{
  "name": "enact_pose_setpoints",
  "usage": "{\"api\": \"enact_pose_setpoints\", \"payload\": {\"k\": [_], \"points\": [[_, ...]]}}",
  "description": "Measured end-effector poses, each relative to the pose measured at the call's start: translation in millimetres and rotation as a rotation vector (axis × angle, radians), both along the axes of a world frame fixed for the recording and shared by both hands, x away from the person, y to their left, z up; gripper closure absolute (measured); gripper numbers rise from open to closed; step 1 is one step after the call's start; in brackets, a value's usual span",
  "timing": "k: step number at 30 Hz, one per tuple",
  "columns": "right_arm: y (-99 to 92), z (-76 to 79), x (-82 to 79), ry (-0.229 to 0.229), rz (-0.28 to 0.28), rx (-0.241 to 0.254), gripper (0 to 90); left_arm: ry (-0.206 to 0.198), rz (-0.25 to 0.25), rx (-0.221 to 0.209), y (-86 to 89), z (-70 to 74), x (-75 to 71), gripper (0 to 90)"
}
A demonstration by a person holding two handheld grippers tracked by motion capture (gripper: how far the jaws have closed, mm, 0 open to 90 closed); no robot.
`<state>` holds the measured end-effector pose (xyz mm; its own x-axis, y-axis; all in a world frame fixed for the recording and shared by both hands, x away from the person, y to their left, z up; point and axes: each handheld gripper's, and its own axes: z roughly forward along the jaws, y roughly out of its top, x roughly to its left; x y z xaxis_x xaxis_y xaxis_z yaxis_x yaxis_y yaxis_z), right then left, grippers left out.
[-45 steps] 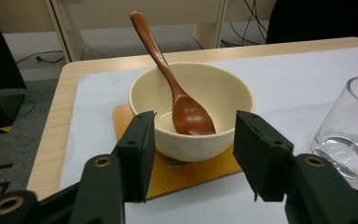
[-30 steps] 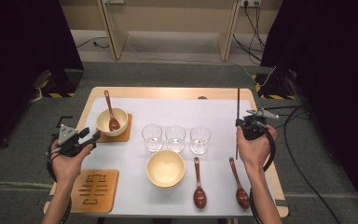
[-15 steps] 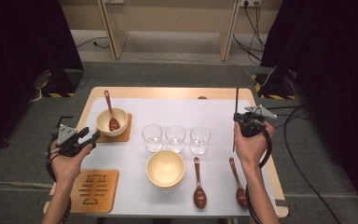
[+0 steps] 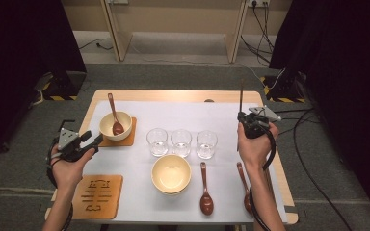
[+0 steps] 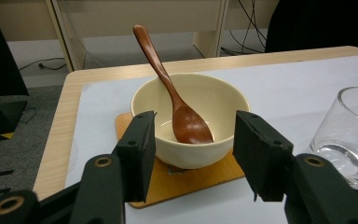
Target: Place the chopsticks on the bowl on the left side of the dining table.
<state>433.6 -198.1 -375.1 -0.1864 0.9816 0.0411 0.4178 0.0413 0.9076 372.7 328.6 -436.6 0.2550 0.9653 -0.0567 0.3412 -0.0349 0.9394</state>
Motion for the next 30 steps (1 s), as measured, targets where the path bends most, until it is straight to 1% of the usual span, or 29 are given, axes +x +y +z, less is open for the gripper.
{"api": "enact_pose_setpoints", "payload": {"k": [6,20,24,30], "points": [[4.2,0.3,3.7,-0.021,0.004,-0.012,85.4,-0.004,0.001,0.002,0.5,1.0,-0.6,48.5],[11.4,0.9,9.7,-0.078,0.003,-0.009,85.4,-0.006,-0.001,0.003,-0.6,1.5,-1.0,48.5],[13.6,0.9,11.4,-0.083,0.005,0.0,85.4,-0.006,0.001,0.002,-0.2,1.5,-0.8,48.5],[18.2,2.1,14.5,-0.097,0.008,-0.001,85.4,-0.006,0.0,0.004,0.0,1.6,-0.8,48.5]]}}
